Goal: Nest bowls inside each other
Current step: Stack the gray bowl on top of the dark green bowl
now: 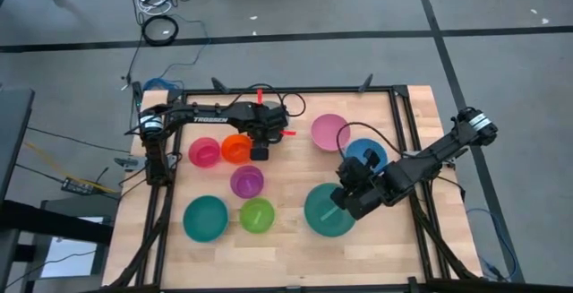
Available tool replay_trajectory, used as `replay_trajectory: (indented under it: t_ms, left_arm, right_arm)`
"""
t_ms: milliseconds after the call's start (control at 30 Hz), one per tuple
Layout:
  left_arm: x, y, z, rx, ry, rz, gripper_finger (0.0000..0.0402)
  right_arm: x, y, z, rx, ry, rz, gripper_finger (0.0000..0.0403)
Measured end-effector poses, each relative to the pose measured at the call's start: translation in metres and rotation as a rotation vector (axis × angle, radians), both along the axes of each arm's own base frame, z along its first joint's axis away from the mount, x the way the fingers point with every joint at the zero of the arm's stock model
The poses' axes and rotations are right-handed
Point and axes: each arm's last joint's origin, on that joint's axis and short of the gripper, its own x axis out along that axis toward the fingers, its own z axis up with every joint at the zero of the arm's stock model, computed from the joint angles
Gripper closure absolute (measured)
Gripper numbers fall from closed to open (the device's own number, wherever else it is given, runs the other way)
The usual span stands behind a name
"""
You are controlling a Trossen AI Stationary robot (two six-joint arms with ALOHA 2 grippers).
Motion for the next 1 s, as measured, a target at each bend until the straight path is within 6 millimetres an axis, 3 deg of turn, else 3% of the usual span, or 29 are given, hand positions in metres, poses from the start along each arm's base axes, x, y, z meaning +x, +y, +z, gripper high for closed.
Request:
replay_trajectory:
  t_ms: [200,533,833,1000]
  left_arm:
    - [0.001,0.0,0.0,0.002,-0.009,0.012,0.0386]
    - [0.005,-0.001,0.003,0.017,-0.05,0.009,0.0394]
    - [0.024,-0.013,0.051,0.05,-0.133,-0.034,0.0395]
    - [0.033,-0.036,0.085,0.037,-0.186,-0.103,0.0395]
  right_arm:
    - [-0.002,-0.002,0.005,-0.023,-0.028,-0.009,0.0364]
    - [-0.005,-0.005,0.006,-0.085,-0.037,-0.031,0.0368]
    - [-0.016,-0.013,0.008,-0.15,-0.045,-0.127,0.0369]
    - [-0.026,-0.018,0.008,-0.185,-0.074,-0.221,0.0369]
